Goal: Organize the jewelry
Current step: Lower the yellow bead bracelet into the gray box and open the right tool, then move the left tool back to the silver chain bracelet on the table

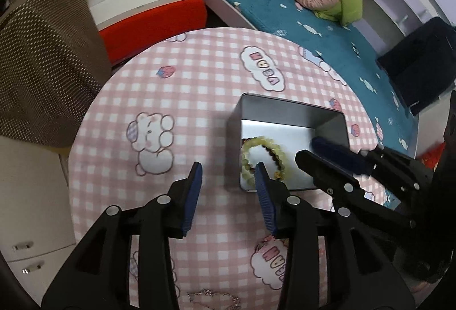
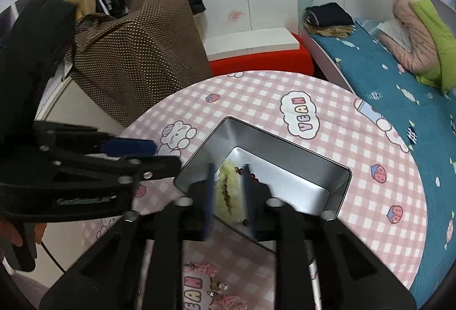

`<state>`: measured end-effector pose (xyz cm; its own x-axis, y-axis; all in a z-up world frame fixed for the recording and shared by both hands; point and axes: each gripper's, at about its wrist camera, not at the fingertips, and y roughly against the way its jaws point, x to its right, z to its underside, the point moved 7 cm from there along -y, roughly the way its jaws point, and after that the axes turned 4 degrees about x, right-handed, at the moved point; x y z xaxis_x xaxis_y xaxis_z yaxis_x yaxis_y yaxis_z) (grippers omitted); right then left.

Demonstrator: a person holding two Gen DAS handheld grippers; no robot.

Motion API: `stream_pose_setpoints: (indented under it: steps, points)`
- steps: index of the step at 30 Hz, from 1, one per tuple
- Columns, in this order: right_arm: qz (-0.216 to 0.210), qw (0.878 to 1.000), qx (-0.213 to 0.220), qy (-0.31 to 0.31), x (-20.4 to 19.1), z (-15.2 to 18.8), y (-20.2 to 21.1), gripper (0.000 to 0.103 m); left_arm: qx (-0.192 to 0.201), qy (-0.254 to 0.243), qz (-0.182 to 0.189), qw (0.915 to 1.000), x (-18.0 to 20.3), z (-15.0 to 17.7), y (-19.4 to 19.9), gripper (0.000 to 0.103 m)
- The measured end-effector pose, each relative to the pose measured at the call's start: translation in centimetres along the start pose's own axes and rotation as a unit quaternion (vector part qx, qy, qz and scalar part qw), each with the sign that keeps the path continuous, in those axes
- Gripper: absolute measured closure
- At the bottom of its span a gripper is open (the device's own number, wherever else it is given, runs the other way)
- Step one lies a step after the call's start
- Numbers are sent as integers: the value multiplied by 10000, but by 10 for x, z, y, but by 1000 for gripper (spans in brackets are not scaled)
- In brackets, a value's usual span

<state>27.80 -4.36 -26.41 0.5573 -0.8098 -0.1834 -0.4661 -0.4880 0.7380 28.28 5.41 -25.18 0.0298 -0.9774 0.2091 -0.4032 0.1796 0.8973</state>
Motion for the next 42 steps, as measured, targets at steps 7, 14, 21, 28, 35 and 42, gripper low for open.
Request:
stream_pose_setpoints:
  steps: [7,14,21,28,35,42]
  points:
    - [172,9998,39,-43,7,-1,4,53,-6,58,-47,10000,-6,7,3,62]
    - [164,9998,109,-39,4,-2,10,53,31,-25,-12,10000,-1,10,8,62]
    - [281,9993,224,-80,4,-1,24,53,84,-134,8,9999,5,14,16,62]
    - [439,9983,333,-181,3,6,39,52,77,-262,24,9996,7,28,26,53]
    - [585,9971,328,-345,-1,22,50,40,-28,-356,60,9993,1,50,33,44]
    - [795,9952,261,-515,-4,44,59,22,-352,-418,-2,9985,-11,82,33,31]
